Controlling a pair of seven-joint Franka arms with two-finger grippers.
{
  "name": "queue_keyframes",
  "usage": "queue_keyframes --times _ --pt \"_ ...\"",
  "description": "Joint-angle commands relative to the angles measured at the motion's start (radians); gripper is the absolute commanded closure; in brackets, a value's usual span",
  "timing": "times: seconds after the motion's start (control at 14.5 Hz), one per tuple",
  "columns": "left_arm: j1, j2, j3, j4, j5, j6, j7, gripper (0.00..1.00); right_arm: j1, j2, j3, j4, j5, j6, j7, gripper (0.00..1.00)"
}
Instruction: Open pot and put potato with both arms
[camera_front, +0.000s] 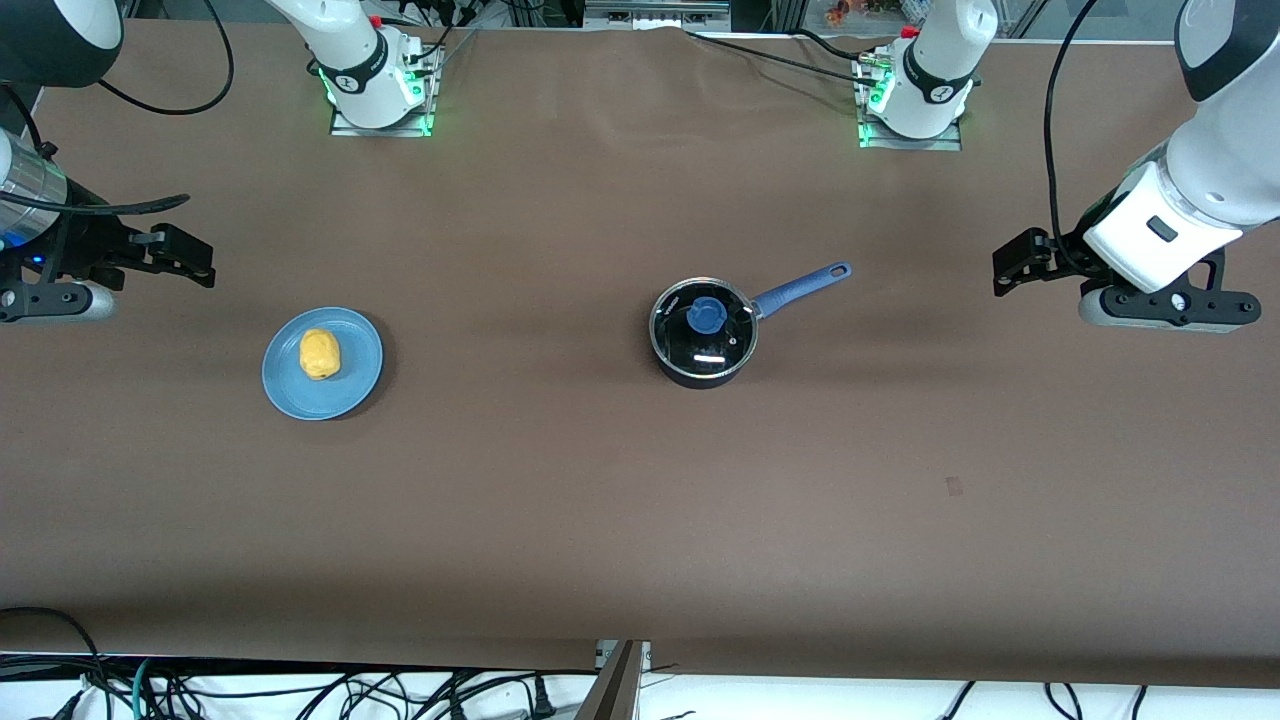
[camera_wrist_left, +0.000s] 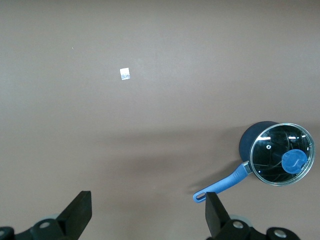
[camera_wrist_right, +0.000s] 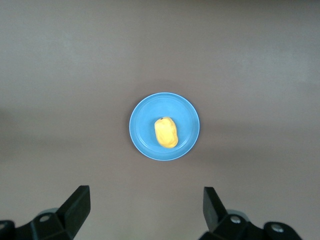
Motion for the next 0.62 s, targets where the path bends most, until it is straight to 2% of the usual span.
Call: queue_keyframes --times 0.0,0.55 --pt "-0.003 0.008 0.001 0.021 0.017 0.009 0.020 0.00 -0.005 -0.016 0.007 -0.018 0.003 -0.006 0.018 0.00" --pt "-0.002 0.010 0.001 0.021 0.017 0.010 0.020 0.00 -0.007 -0.016 0.007 -0.016 0.001 -0.003 0.018 0.00"
